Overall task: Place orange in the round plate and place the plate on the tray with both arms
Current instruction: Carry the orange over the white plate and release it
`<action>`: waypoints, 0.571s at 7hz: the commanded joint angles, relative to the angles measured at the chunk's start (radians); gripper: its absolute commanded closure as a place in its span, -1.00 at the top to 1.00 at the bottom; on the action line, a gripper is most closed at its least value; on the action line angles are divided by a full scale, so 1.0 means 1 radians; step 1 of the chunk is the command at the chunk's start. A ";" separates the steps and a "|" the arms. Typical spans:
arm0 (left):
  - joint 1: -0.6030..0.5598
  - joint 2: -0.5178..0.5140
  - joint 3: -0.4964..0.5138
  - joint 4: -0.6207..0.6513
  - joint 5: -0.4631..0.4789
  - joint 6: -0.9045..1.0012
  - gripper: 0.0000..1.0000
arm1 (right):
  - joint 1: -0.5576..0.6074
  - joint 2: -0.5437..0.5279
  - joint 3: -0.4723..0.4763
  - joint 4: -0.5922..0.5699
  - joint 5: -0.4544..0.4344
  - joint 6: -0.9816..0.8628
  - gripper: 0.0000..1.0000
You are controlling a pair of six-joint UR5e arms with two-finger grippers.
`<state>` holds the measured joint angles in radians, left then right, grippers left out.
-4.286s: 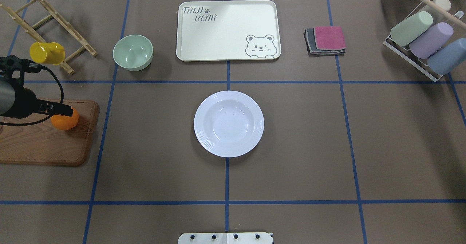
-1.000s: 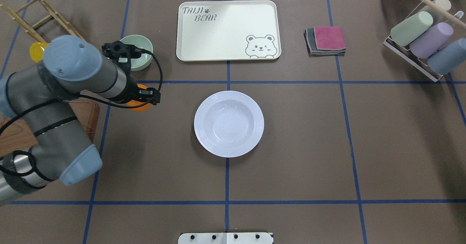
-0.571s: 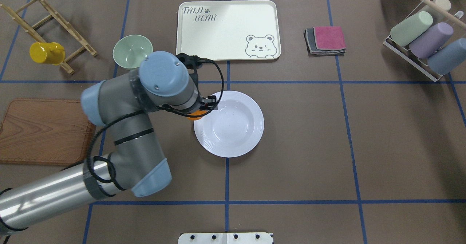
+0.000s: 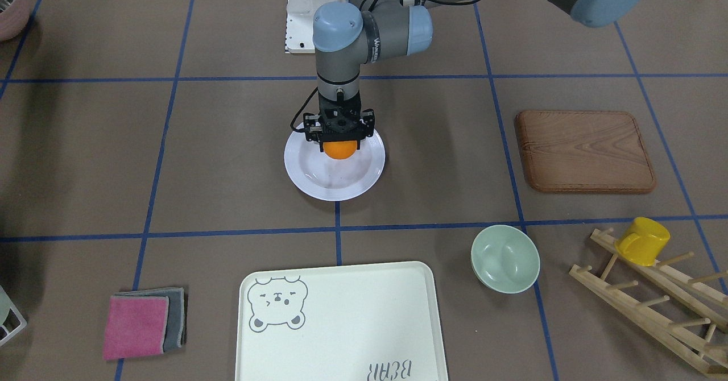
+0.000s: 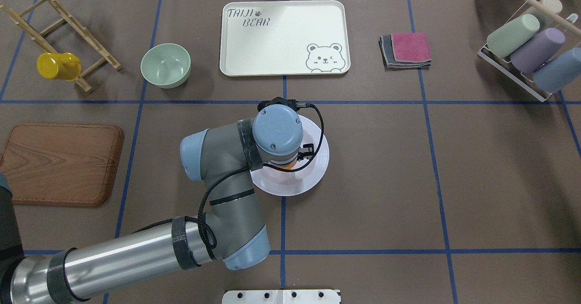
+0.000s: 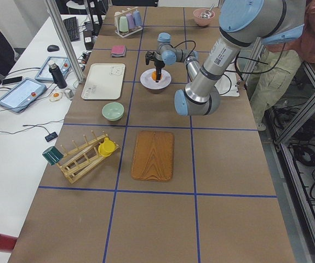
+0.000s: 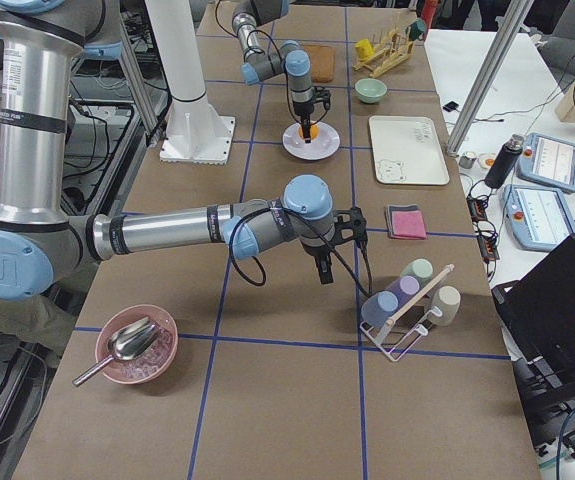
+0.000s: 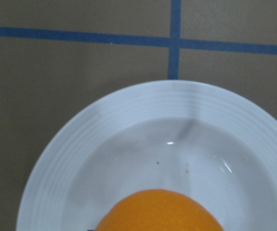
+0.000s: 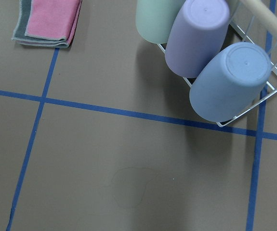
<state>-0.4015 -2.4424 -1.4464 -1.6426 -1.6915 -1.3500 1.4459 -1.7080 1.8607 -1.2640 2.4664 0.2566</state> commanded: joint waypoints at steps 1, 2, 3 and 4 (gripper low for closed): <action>0.024 -0.001 0.006 -0.019 0.042 -0.035 0.97 | -0.045 0.014 0.000 0.050 -0.003 0.093 1.00; 0.021 0.002 -0.021 -0.017 0.042 -0.032 0.97 | -0.070 0.031 0.000 0.120 -0.006 0.219 1.00; -0.026 0.017 -0.101 0.006 0.029 0.003 0.97 | -0.103 0.033 0.000 0.214 -0.015 0.345 1.00; -0.078 0.087 -0.223 0.074 -0.037 0.096 0.97 | -0.129 0.059 0.003 0.292 -0.018 0.527 1.00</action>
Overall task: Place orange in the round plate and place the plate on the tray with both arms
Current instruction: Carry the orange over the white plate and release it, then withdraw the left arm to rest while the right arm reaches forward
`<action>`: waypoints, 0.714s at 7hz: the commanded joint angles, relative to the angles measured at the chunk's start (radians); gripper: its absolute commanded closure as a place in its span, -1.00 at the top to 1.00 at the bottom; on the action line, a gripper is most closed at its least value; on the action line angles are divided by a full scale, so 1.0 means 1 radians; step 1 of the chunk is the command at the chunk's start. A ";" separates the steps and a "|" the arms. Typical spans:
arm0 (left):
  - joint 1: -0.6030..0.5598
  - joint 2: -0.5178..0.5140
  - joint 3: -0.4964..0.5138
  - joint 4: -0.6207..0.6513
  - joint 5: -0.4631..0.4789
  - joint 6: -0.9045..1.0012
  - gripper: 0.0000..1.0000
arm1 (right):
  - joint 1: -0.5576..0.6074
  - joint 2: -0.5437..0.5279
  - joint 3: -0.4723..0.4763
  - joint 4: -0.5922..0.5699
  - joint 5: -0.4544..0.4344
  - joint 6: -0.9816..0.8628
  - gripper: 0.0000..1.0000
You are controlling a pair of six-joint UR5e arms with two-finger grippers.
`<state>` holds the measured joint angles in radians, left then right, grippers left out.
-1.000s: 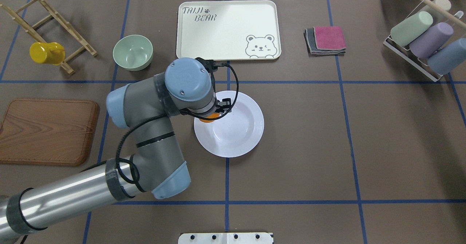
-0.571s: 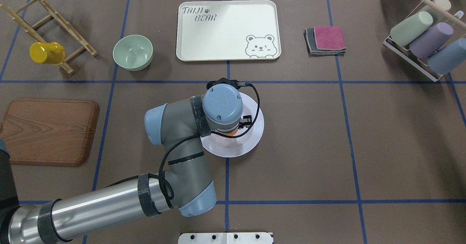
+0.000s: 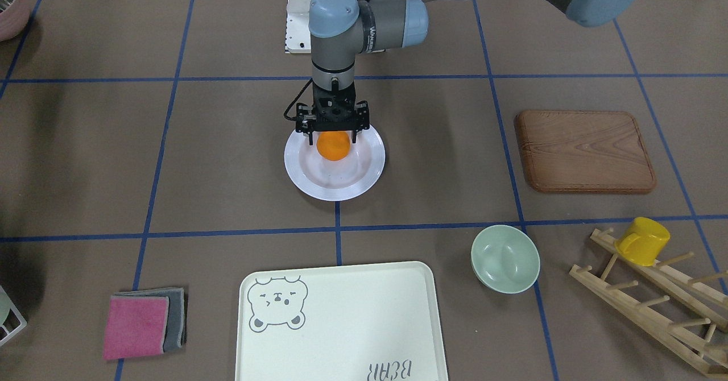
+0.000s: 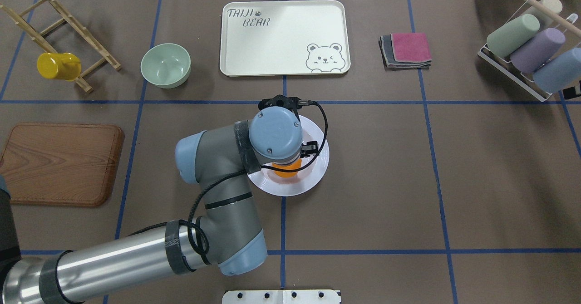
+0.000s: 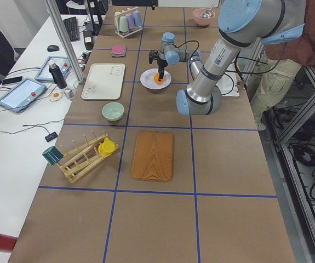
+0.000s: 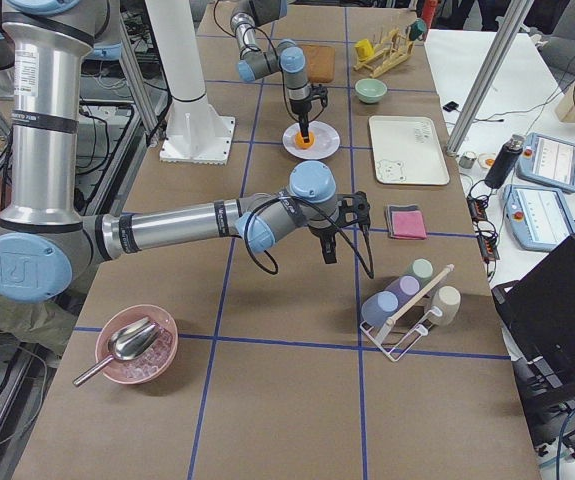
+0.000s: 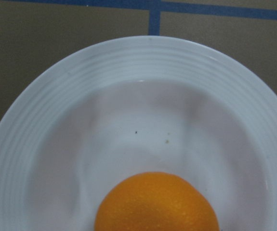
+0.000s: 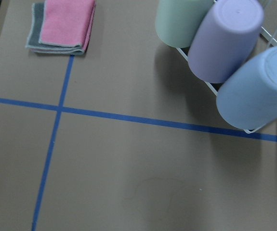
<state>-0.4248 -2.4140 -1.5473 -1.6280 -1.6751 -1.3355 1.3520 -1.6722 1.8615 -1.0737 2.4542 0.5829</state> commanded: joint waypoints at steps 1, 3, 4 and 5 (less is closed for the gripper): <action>-0.148 0.146 -0.255 0.153 -0.133 0.196 0.97 | -0.072 0.046 0.007 0.191 -0.027 0.397 1.00; -0.356 0.318 -0.416 0.276 -0.256 0.570 0.98 | -0.216 0.083 0.030 0.358 -0.184 0.773 0.99; -0.494 0.402 -0.425 0.286 -0.314 0.799 0.97 | -0.335 0.089 0.080 0.369 -0.343 0.919 0.99; -0.657 0.489 -0.415 0.289 -0.378 1.049 0.97 | -0.461 0.110 0.111 0.370 -0.510 1.054 0.99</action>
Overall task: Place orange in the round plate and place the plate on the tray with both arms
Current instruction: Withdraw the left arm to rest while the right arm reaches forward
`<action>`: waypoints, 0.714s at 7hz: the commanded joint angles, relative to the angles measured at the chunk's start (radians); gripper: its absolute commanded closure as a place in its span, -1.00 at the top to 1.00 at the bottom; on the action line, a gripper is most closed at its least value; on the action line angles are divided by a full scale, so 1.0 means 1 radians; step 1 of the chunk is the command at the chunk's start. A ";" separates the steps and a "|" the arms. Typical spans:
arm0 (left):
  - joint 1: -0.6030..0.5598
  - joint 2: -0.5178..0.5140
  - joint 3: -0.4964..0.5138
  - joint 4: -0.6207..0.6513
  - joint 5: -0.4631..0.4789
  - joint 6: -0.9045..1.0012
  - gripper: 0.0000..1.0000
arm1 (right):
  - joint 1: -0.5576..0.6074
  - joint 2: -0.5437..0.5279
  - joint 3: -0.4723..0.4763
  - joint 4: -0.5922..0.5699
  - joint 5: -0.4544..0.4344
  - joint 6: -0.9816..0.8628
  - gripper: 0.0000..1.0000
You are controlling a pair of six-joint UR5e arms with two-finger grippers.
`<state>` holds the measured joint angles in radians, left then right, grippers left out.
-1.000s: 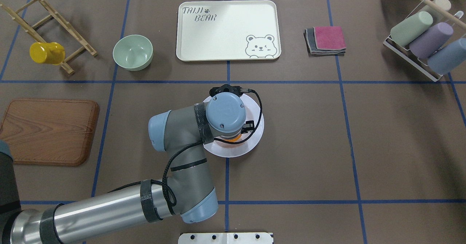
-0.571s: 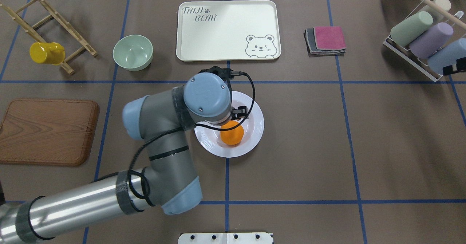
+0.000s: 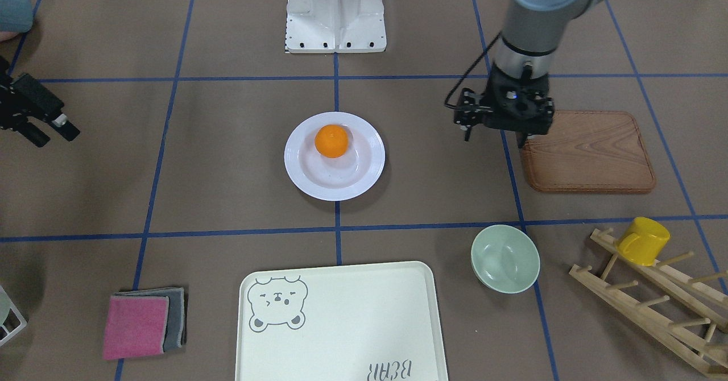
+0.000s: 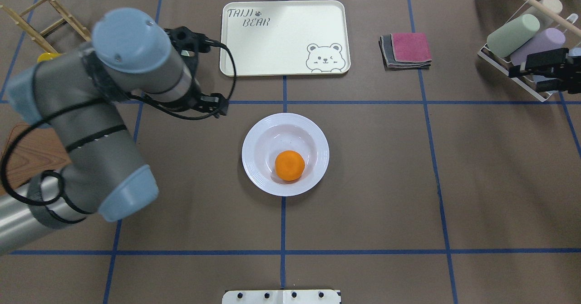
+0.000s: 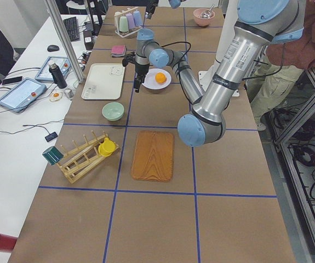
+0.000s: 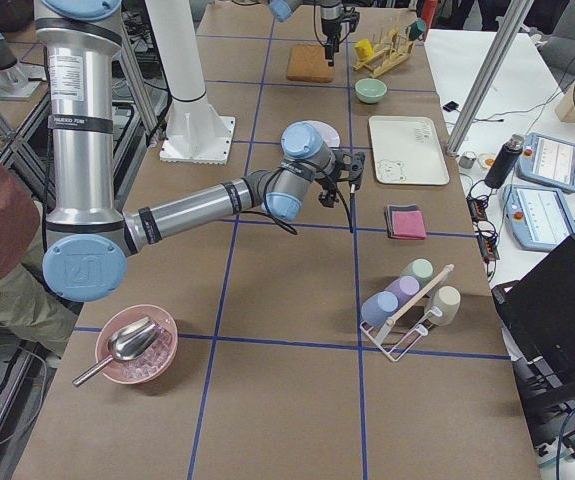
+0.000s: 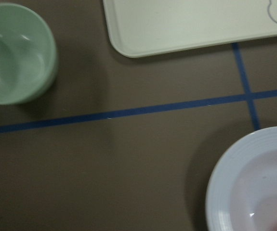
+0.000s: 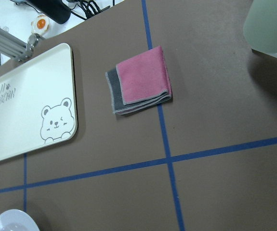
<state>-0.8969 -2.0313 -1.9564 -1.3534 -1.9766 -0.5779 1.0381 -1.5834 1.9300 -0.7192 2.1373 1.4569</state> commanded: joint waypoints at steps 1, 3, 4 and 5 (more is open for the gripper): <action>-0.318 0.167 0.016 0.016 -0.118 0.473 0.97 | -0.265 0.026 0.069 0.017 -0.346 0.279 0.96; -0.541 0.276 0.086 0.013 -0.220 0.789 0.97 | -0.529 0.037 0.078 0.043 -0.690 0.477 0.93; -0.604 0.348 0.144 -0.013 -0.222 0.920 0.97 | -0.647 0.060 0.070 0.046 -0.833 0.564 0.92; -0.675 0.346 0.189 -0.035 -0.231 0.937 0.97 | -0.768 0.086 0.049 0.046 -0.987 0.632 0.90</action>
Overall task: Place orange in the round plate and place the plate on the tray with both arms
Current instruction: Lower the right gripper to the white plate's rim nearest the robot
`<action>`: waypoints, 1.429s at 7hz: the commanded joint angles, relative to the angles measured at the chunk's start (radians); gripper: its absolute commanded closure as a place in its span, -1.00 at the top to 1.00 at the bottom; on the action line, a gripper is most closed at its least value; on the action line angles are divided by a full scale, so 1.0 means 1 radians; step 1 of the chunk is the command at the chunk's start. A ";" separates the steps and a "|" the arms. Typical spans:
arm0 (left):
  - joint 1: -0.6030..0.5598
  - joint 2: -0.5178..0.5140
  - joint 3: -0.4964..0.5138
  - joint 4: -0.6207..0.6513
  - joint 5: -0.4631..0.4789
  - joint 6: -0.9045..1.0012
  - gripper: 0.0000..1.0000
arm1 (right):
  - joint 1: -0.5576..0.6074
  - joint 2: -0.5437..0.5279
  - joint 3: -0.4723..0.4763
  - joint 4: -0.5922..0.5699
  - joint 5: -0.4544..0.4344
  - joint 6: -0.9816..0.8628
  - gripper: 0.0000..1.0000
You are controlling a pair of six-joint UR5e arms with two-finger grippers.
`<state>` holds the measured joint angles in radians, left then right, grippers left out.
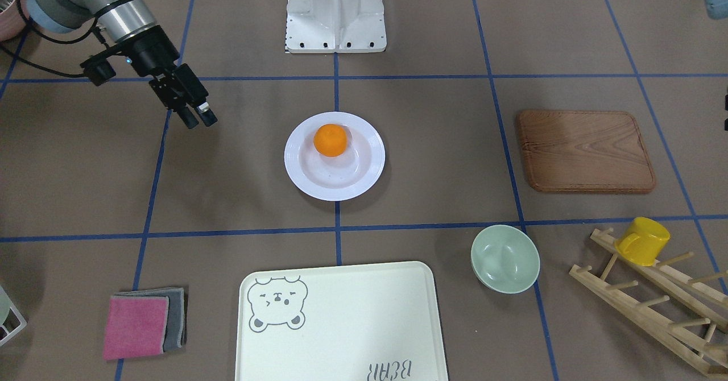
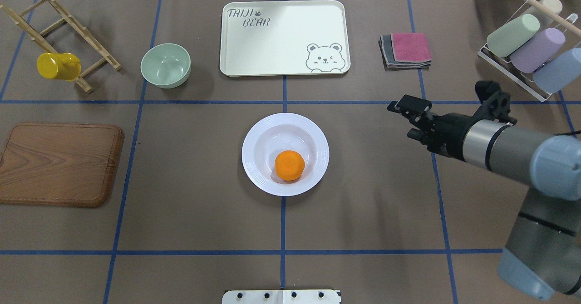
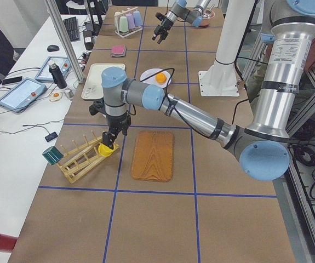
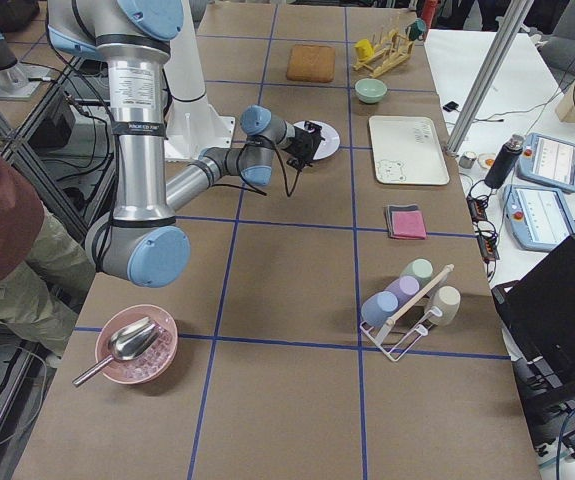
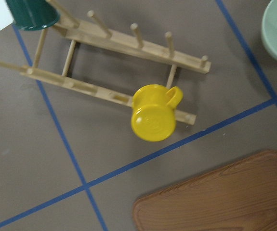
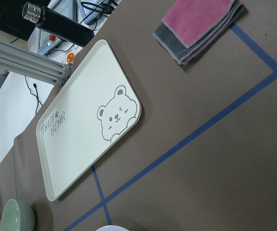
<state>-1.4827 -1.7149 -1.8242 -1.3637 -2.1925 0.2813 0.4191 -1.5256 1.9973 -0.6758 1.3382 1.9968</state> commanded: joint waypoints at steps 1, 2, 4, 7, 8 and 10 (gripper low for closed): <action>-0.108 0.034 0.075 -0.025 -0.016 0.046 0.97 | -0.207 0.082 -0.069 0.004 -0.227 0.121 0.90; -0.110 0.046 0.074 -0.026 -0.041 0.039 0.97 | -0.232 0.137 -0.128 0.002 -0.229 0.213 0.90; -0.110 0.061 0.075 -0.031 -0.058 0.039 0.97 | -0.243 0.197 -0.210 0.002 -0.250 0.244 0.90; -0.110 0.080 0.069 -0.038 -0.059 0.039 0.97 | -0.246 0.272 -0.308 -0.001 -0.258 0.244 0.81; -0.110 0.081 0.069 -0.038 -0.059 0.039 0.97 | -0.247 0.275 -0.343 -0.002 -0.261 0.244 0.81; -0.110 0.081 0.069 -0.038 -0.059 0.039 0.97 | -0.243 0.311 -0.348 -0.002 -0.264 0.250 -0.07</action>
<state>-1.5923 -1.6343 -1.7548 -1.4020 -2.2519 0.3206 0.1751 -1.2313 1.6560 -0.6784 1.0759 2.2426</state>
